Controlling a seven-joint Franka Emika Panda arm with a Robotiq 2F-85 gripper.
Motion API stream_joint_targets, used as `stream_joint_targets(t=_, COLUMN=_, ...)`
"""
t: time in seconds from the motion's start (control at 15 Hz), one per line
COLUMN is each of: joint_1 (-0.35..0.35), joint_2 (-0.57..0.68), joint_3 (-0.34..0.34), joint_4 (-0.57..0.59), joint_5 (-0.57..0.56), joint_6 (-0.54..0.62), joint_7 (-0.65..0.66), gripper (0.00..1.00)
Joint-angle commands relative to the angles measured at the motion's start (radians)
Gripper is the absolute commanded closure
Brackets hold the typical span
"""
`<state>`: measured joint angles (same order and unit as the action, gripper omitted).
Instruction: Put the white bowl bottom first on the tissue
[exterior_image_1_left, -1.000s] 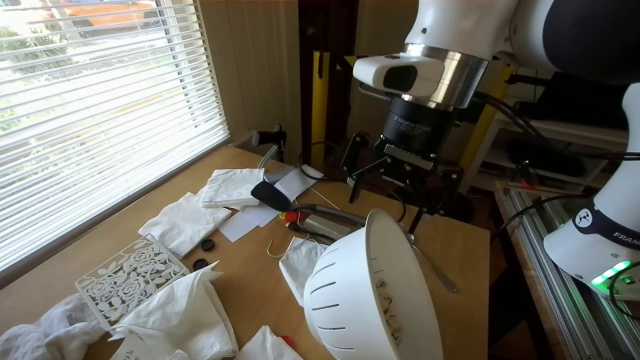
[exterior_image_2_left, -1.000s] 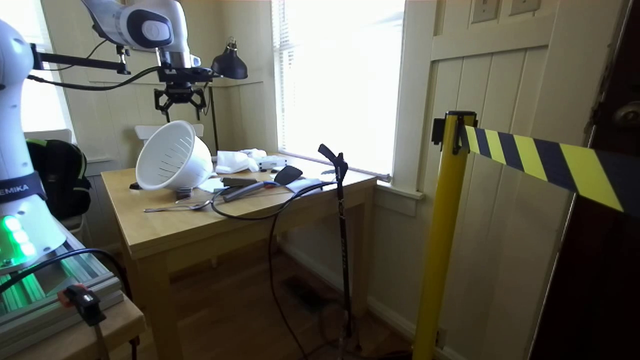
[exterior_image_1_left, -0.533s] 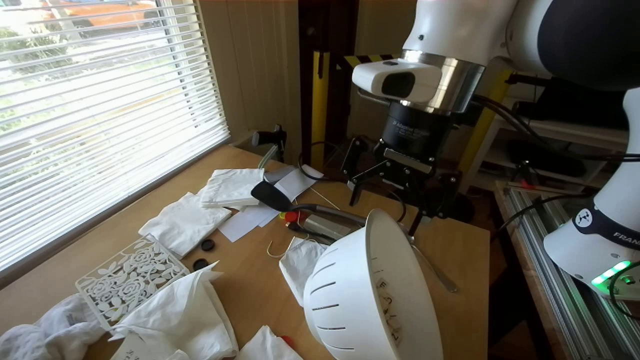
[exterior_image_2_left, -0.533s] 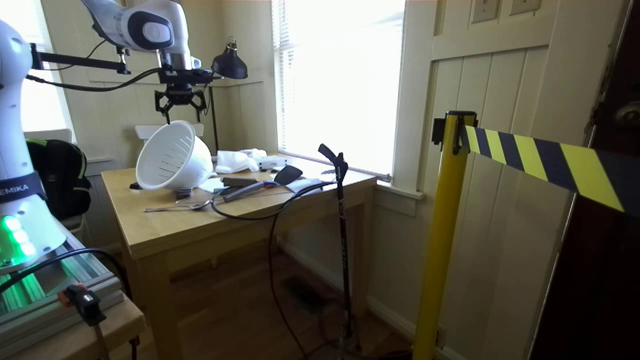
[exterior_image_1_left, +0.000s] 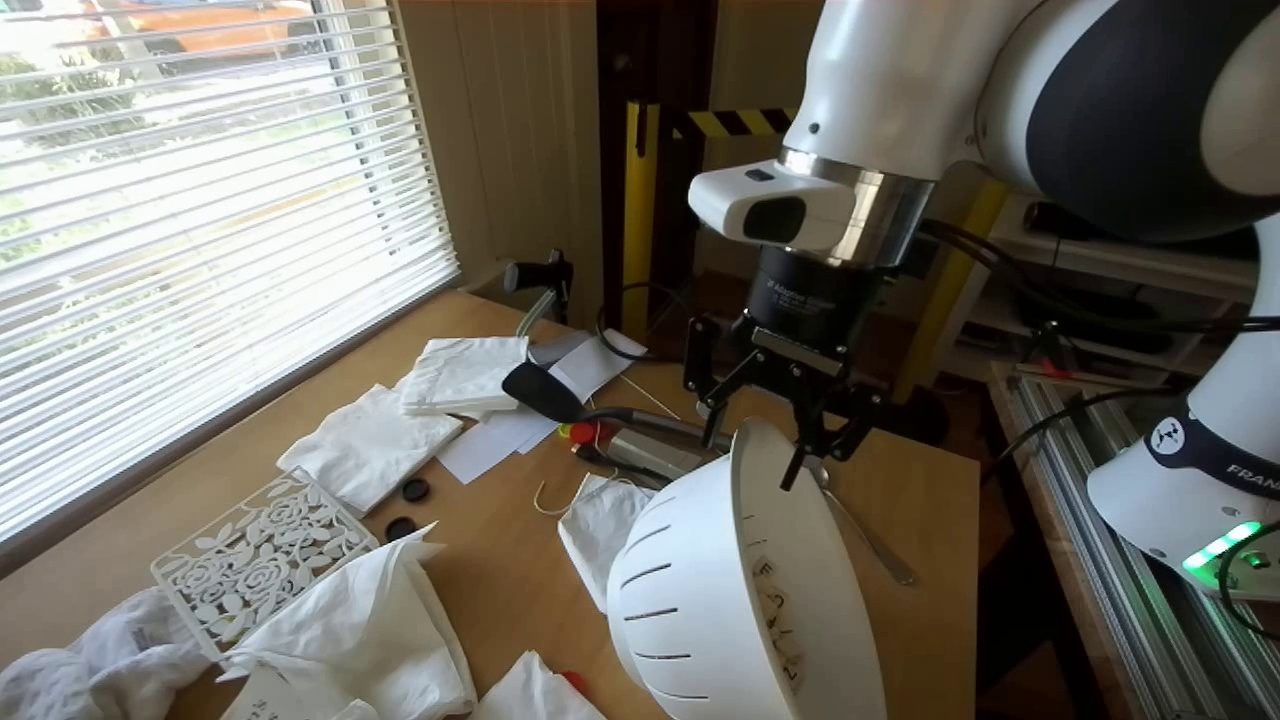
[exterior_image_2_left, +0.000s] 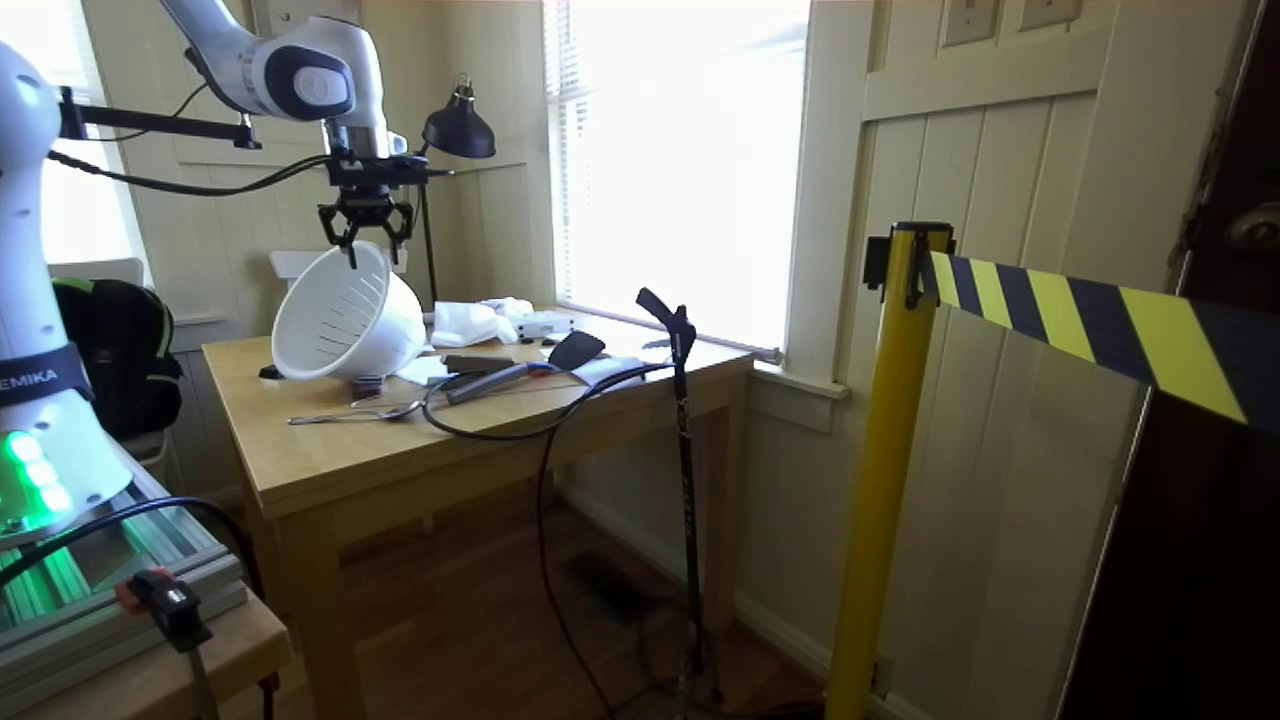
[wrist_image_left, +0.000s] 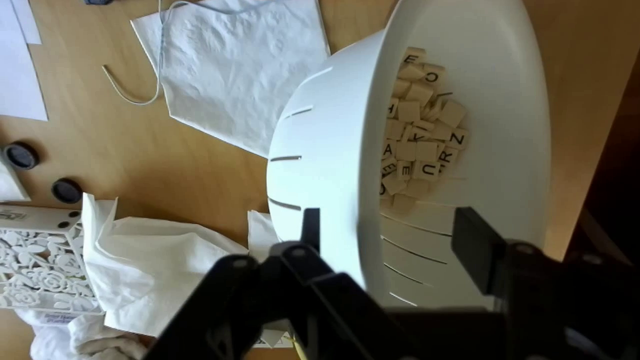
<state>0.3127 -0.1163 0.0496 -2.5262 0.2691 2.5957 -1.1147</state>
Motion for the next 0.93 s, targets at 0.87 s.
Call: stream_joint_targets(t=0.87, joint_1=-0.056, joint_2=0.029, joint_3=0.023, joint_4=0.176, joint_5=0.097, joint_6=-0.213, joint_7=-0.163, gripper=0.96)
